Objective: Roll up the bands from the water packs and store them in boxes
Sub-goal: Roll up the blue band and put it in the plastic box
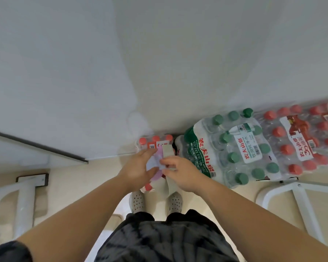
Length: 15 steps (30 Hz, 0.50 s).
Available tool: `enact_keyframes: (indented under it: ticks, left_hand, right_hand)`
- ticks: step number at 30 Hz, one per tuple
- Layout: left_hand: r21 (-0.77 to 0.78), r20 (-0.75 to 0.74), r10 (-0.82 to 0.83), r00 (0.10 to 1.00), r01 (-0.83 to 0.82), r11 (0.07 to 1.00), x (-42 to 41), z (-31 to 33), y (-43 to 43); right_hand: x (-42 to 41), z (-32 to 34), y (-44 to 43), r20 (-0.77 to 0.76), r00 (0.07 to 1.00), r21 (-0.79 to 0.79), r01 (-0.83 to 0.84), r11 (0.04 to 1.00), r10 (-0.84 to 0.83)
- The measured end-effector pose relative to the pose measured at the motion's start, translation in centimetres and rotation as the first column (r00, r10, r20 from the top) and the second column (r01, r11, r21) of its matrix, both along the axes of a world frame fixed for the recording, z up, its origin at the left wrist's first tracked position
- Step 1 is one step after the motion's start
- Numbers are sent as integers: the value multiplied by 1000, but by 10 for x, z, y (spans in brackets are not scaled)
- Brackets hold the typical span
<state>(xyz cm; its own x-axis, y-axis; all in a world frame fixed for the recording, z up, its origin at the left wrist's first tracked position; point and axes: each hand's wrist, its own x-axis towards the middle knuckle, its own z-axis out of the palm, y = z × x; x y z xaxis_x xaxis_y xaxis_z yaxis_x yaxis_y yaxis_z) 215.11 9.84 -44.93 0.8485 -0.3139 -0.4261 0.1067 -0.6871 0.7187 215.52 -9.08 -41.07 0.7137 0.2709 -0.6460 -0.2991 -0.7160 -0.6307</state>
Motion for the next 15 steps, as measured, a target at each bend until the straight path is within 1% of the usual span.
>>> enact_keyframes:
  ticks: [2, 3, 5, 7, 9, 12, 15]
  left_hand:
    - [-58, 83, 9, 997, -4, 998, 2, 20, 7]
    - [-89, 101, 23, 995, -14, 996, 2, 31, 11]
    - [-162, 83, 71, 994, -57, 985, 3, 50, 19]
    - [-239, 39, 122, 992, -110, 965, 3, 70, 26]
    - [-292, 25, 166, 986, -152, 944, 4, 87, 26]
    - [-330, 47, 224, 973, -197, 923, 6, 116, 14]
    - [-460, -7, 242, 970, -218, 861, 6, 148, -5]
  right_hand:
    - [0, 22, 8, 73, 997, 37, -15, 999, 12]
    - [0, 33, 11, 106, 994, 54, -11, 998, 6]
    - [1, 53, 16, 185, 982, 91, 26, 996, -42]
    - [3, 71, 18, 240, 962, 132, 100, 986, -129]
    - [3, 85, 16, 257, 946, 180, 156, 971, -199]
    - [3, 105, 9, 279, 919, 285, 197, 938, -278]
    - [3, 128, -9, 248, 876, 426, 285, 859, -413]
